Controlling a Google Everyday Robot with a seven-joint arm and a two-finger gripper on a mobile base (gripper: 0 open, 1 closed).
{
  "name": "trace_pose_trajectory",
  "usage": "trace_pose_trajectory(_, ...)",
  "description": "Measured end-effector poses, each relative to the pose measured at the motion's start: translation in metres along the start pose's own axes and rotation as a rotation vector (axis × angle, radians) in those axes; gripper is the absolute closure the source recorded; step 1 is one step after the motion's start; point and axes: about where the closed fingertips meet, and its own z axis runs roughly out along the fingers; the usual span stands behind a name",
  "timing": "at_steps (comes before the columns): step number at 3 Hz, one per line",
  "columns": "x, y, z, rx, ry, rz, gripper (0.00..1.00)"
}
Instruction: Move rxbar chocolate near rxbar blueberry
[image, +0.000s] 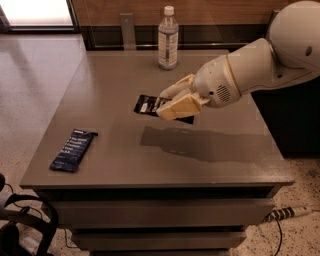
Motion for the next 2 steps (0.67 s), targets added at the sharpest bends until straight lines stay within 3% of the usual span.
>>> trace_pose_trajectory(2, -0.012, 0.016, 0.054, -0.014, 0.015, -0.052, 1.00)
